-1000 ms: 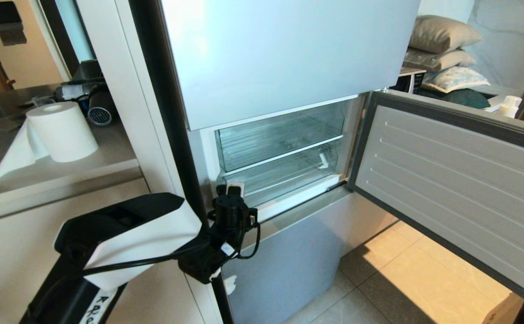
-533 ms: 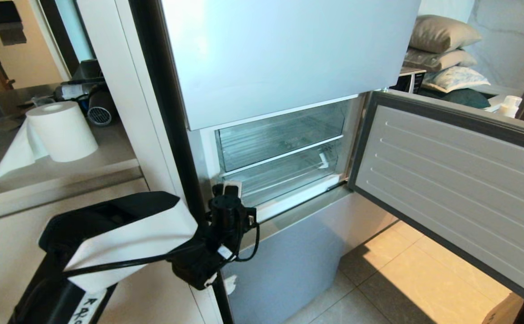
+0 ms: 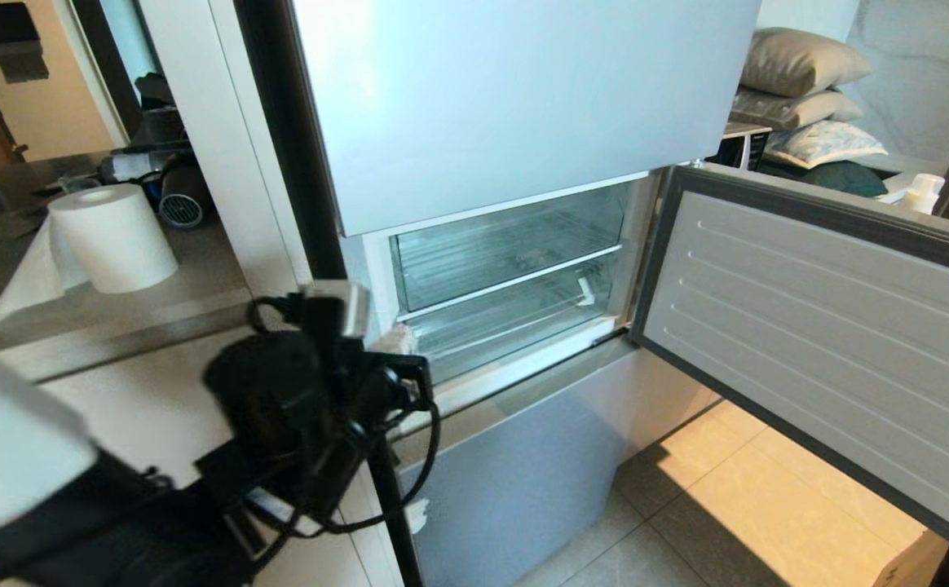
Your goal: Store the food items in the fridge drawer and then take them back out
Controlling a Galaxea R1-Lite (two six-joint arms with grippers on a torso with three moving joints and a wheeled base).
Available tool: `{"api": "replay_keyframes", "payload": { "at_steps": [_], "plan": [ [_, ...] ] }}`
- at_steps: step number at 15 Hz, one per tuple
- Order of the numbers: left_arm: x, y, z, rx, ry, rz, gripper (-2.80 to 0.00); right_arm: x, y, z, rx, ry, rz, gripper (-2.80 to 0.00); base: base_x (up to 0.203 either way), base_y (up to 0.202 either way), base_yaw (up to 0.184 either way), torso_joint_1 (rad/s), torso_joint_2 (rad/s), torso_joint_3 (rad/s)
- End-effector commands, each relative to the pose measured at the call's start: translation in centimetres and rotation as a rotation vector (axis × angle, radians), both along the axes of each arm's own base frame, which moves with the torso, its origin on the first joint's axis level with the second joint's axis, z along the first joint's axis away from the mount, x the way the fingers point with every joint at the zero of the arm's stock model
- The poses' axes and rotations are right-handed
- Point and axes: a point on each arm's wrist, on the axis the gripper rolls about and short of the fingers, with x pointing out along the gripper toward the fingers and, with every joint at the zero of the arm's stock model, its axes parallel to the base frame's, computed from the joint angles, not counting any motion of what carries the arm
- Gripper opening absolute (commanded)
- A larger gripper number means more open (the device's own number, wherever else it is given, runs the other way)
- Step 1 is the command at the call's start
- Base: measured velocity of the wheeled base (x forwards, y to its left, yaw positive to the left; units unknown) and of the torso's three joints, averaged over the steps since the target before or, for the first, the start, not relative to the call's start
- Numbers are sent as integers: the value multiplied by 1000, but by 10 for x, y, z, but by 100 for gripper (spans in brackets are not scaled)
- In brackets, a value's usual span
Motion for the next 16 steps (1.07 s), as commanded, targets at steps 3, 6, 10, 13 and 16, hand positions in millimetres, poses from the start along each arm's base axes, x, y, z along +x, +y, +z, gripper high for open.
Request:
{"api": "replay_keyframes", "payload": {
  "at_steps": [3, 6, 10, 13, 16],
  "plan": [
    [-87, 111, 82, -177, -271, 184, -280, 0, 0, 0, -2, 2, 0, -280, 0, 0, 0, 0, 0, 0],
    [-151, 166, 85, -183, -337, 394, -280, 0, 0, 0, -3, 1, 0, -280, 0, 0, 0, 0, 0, 0],
    [-227, 188, 29, -13, -67, 416, -280, 0, 0, 0, -5, 0, 0, -280, 0, 0, 0, 0, 0, 0],
    [-243, 181, -50, 129, 357, 21, -280, 0, 0, 0, -5, 0, 2, -280, 0, 0, 0, 0, 0, 0],
    [-245, 182, -78, 231, 414, -21, -280, 0, 0, 0, -5, 0, 2, -280, 0, 0, 0, 0, 0, 0]
  ]
}}
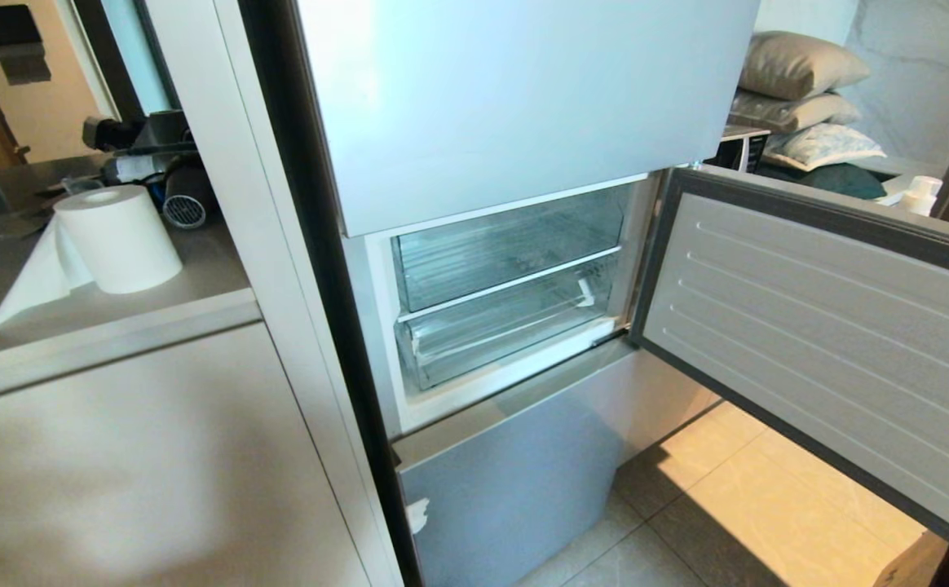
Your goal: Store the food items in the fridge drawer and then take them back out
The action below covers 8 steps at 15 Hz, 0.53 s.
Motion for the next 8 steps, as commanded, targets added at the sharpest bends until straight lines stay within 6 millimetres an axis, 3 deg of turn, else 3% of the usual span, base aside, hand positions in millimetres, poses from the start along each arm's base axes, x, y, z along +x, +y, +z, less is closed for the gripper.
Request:
{"api": "replay_keyframes", "payload": {
  "at_steps": [1, 4, 8],
  "plan": [
    [-5, 1, -11, 28, -5, -25, -280, 0, 0, 0, -1, -1, 1, -280, 0, 0, 0, 0, 0, 0],
    [-5, 1, -10, 36, 5, 11, -280, 0, 0, 0, -1, -1, 1, -280, 0, 0, 0, 0, 0, 0],
    [-6, 0, -10, 36, -7, 186, -280, 0, 0, 0, -2, -1, 1, -280, 0, 0, 0, 0, 0, 0]
  ]
}}
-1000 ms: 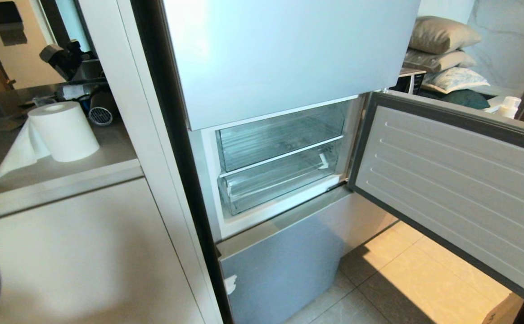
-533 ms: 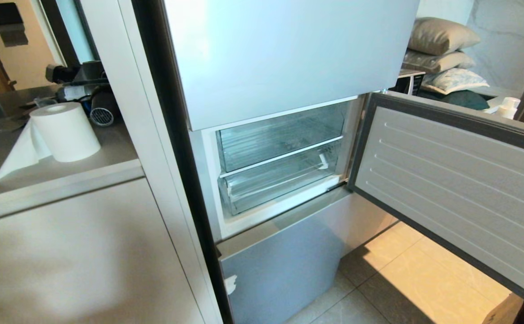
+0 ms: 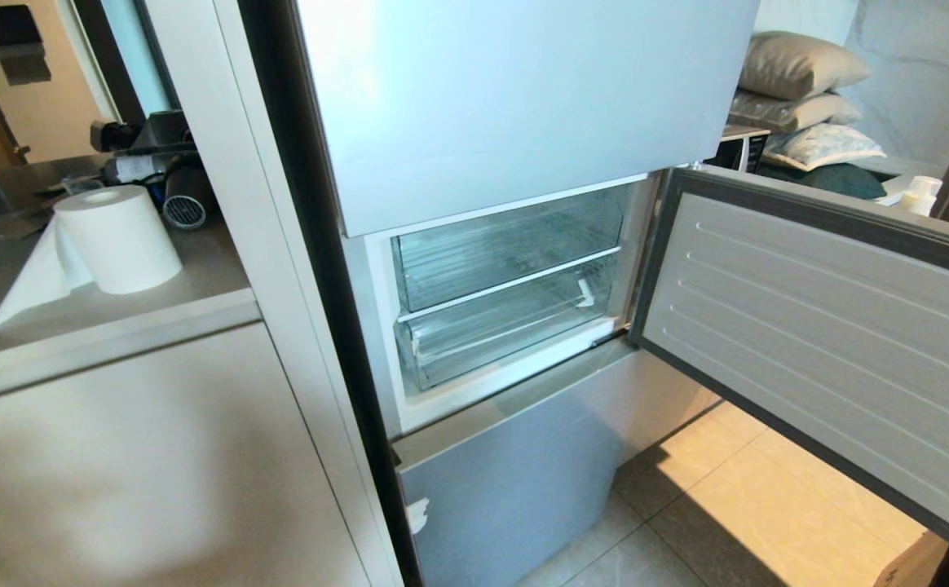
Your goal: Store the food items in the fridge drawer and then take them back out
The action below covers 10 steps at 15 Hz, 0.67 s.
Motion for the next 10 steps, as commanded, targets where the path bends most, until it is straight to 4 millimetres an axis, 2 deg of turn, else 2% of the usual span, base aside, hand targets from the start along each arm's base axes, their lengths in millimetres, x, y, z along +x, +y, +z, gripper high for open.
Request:
{"api": "replay_keyframes", "payload": {
  "at_steps": [1, 7, 10],
  "plan": [
    [-1, -1, -1, -8, -17, 79, -280, 0, 0, 0, -1, 0, 1, -280, 0, 0, 0, 0, 0, 0],
    [-21, -1, -6, 32, -300, -38, -280, 0, 0, 0, 2, 0, 2, -280, 0, 0, 0, 0, 0, 0],
    [-21, 0, -6, -88, -299, 41, -280, 0, 0, 0, 3, 0, 1, -280, 0, 0, 0, 0, 0, 0]
  ]
}}
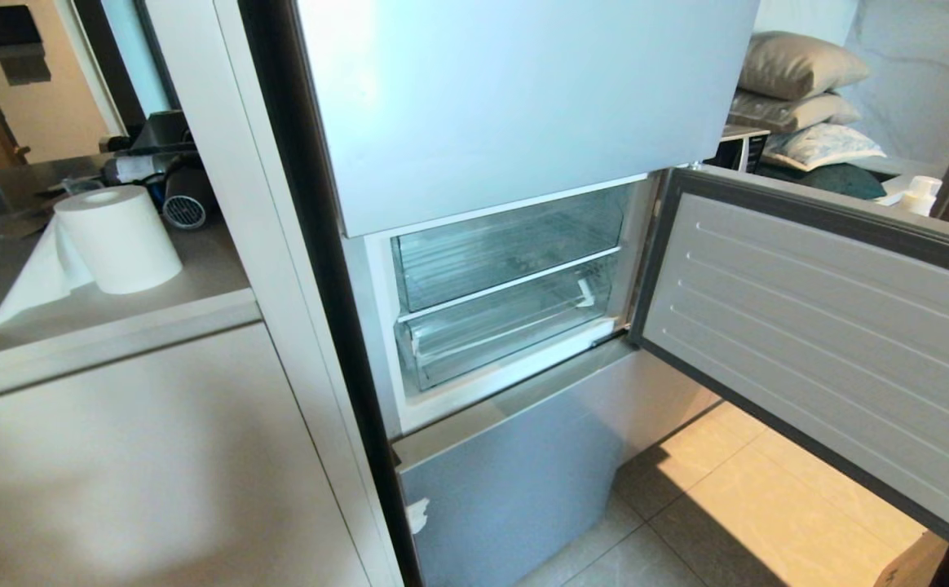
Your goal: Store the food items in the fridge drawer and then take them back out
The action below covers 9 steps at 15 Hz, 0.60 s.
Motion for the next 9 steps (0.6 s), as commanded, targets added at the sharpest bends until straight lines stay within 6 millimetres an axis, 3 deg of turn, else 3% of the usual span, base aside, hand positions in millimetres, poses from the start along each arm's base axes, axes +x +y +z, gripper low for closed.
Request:
{"api": "replay_keyframes", "payload": {
  "at_steps": [1, 6, 9],
  "plan": [
    [-2, 1, -1, -44, -25, 29, -280, 0, 0, 0, 0, 0, 1, -280, 0, 0, 0, 0, 0, 0],
    [-2, 1, -1, -46, -25, 34, -280, 0, 0, 1, -3, -1, -4, -280, 0, 0, 0, 0, 0, 0],
    [-2, 1, -1, -45, -25, 34, -280, -2, -2, 38, 10, 10, -84, -280, 0, 0, 0, 0, 0, 0]
  ]
}}
